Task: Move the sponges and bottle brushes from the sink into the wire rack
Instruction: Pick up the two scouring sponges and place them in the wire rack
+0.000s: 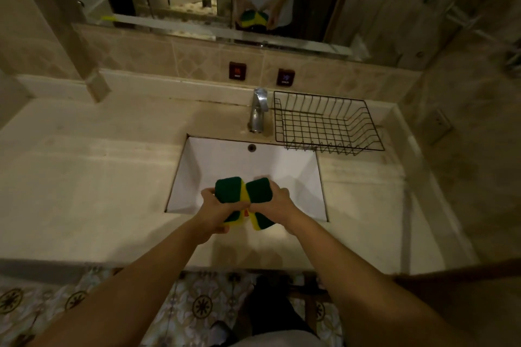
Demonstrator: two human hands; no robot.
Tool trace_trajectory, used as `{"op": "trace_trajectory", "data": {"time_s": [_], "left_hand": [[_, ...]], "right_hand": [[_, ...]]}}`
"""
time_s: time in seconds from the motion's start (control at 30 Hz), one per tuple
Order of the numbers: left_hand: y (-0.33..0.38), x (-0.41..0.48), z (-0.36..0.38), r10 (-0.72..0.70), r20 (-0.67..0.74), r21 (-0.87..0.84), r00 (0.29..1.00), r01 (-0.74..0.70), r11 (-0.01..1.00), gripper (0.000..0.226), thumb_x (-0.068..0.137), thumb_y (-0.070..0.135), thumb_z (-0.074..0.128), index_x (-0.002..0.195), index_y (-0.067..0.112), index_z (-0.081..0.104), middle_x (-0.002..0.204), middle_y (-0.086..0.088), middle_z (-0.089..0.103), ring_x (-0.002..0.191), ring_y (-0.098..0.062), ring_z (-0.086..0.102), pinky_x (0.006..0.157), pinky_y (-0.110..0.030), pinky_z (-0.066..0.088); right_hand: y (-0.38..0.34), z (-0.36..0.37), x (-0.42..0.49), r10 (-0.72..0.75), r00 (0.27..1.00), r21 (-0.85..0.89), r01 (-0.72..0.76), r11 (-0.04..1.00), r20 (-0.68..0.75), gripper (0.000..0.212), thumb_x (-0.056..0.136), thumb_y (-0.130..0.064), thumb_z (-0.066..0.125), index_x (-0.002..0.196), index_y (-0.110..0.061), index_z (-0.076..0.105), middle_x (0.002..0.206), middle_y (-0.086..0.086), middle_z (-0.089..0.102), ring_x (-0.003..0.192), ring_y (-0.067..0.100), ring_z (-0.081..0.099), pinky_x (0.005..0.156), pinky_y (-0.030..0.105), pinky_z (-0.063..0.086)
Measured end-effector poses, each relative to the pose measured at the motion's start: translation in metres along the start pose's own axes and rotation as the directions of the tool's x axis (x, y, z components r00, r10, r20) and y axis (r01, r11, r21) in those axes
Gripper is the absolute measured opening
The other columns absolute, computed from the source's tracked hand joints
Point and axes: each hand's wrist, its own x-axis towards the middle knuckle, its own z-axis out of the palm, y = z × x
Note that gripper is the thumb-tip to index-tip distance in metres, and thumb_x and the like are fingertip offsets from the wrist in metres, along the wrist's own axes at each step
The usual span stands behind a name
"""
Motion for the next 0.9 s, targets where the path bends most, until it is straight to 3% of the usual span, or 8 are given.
{"op": "trace_trajectory", "data": {"time_s": [0.17,0.23,0.33,0.43,0.6,0.7,0.9], "left_hand": [[0.005,0.017,0.016,0.064,-0.027,0.119,0.998,-0.06,0.991,0.081,0.053,0.037,0.08,0.111,0.03,0.024,0.1,-0.003,0.054,0.081,-0.021,0.061,0.052,-0.033,0.053],[0.013,0.028,0.02,0.114,-0.042,0.193,0.993,-0.104,0.976,0.076,0.058,0.036,0.082,0.114,0.029,0.031,0.097,0.001,0.056,0.079,-0.018,0.062,0.054,-0.033,0.056],[0.028,0.044,0.024,0.192,-0.086,0.338,0.978,-0.153,0.929,0.079,0.057,0.034,0.077,0.125,0.019,0.04,0.107,-0.007,0.055,0.088,-0.023,0.062,0.072,-0.04,0.06],[0.044,0.06,0.029,0.235,-0.069,0.495,0.97,-0.171,0.852,0.081,0.056,0.035,0.071,0.13,0.018,0.042,0.112,-0.012,0.049,0.093,-0.029,0.059,0.083,-0.047,0.057],[0.075,0.088,0.046,0.352,-0.011,0.738,0.936,-0.23,0.635,0.075,0.064,0.038,0.067,0.133,0.024,0.04,0.106,-0.01,0.048,0.098,-0.03,0.044,0.084,-0.039,0.04],[0.097,0.103,0.062,0.4,0.018,0.806,0.916,-0.25,0.536,0.076,0.07,0.037,0.065,0.139,0.028,0.033,0.121,-0.01,0.048,0.106,-0.034,0.041,0.087,-0.047,0.042],[0.132,0.129,0.094,0.43,0.16,0.869,0.888,-0.333,0.365,0.075,0.075,0.024,0.062,0.142,0.031,0.029,0.139,-0.008,0.042,0.121,-0.037,0.036,0.097,-0.051,0.036]], "right_hand": [[0.014,-0.018,0.013,0.069,0.99,-0.013,-0.071,0.997,-0.123,0.088,0.064,-0.022,0.086,0.137,-0.019,0.038,0.127,0.009,0.052,0.118,0.028,0.054,0.093,0.044,0.055],[0.021,-0.027,0.023,0.066,0.986,-0.025,-0.07,0.997,-0.155,0.087,0.064,-0.02,0.086,0.135,-0.017,0.038,0.127,0.009,0.055,0.113,0.026,0.057,0.085,0.037,0.057],[0.028,-0.048,0.038,0.039,0.986,-0.076,-0.052,0.996,-0.165,0.077,0.064,-0.02,0.085,0.13,-0.017,0.044,0.122,0.008,0.06,0.098,0.019,0.057,0.073,0.029,0.055],[0.032,-0.072,0.052,0.017,0.982,-0.108,-0.038,0.993,-0.188,0.073,0.064,-0.017,0.084,0.128,-0.018,0.05,0.119,0.007,0.064,0.094,0.018,0.058,0.071,0.026,0.052],[0.033,-0.111,0.077,-0.085,0.962,-0.218,0.027,0.975,-0.259,0.066,0.06,-0.016,0.084,0.12,-0.017,0.056,0.11,0.007,0.055,0.1,0.026,0.059,0.078,0.03,0.052],[0.034,-0.136,0.094,-0.111,0.952,-0.275,0.029,0.961,-0.285,0.071,0.06,-0.018,0.083,0.126,-0.019,0.056,0.114,0.005,0.043,0.106,0.026,0.052,0.088,0.027,0.045],[0.033,-0.187,0.132,-0.137,0.943,-0.362,0.019,0.932,-0.302,0.077,0.064,-0.019,0.081,0.136,-0.022,0.051,0.125,0.006,0.046,0.115,0.024,0.048,0.097,0.03,0.045]]}}
